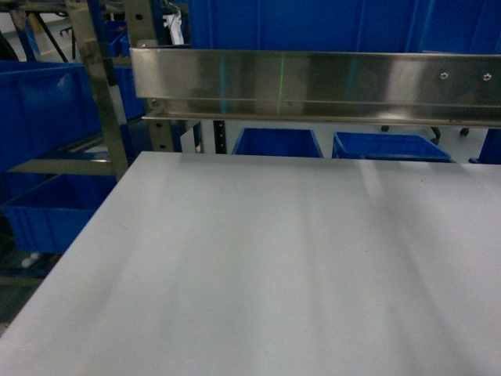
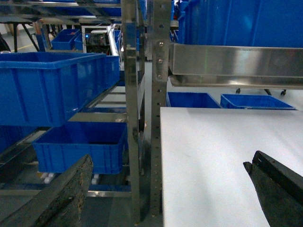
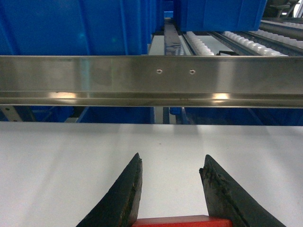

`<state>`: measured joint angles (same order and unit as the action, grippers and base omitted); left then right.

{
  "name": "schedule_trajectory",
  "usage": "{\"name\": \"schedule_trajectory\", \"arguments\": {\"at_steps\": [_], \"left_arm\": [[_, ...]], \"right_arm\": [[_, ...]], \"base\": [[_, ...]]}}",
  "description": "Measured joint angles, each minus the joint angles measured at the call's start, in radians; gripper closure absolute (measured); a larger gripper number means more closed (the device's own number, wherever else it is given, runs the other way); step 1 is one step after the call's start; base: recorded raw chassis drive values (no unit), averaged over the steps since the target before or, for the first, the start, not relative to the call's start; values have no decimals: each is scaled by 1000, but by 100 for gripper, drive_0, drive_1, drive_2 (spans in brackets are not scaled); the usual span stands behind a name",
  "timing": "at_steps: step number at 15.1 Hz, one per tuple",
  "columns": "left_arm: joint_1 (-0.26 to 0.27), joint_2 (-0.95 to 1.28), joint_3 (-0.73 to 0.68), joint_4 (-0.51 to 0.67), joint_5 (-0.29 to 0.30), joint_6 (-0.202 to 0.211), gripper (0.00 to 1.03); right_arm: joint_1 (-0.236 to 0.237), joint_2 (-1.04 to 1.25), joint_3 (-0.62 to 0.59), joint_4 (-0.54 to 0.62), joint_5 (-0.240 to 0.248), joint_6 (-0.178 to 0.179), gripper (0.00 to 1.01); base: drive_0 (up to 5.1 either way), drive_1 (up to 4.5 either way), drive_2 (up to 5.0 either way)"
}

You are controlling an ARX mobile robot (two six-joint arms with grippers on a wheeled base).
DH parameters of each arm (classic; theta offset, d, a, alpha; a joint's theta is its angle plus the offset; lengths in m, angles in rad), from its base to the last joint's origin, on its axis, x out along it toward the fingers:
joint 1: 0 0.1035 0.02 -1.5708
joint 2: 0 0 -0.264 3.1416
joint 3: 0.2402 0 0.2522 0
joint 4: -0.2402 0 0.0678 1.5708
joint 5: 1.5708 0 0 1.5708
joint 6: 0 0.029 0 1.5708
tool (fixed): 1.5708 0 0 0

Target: Place magnetic block on left shelf second layer

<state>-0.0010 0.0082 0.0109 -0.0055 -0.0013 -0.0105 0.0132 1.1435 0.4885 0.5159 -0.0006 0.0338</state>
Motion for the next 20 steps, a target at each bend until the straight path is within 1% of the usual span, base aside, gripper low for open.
{"name": "schedule_trajectory", "arguments": {"at_steps": [20], "left_arm": [[0, 0, 0, 2, 0, 0, 5]], "right_arm": [[0, 0, 0, 1, 0, 0, 68]], "base": [[-499, 245, 245]]}}
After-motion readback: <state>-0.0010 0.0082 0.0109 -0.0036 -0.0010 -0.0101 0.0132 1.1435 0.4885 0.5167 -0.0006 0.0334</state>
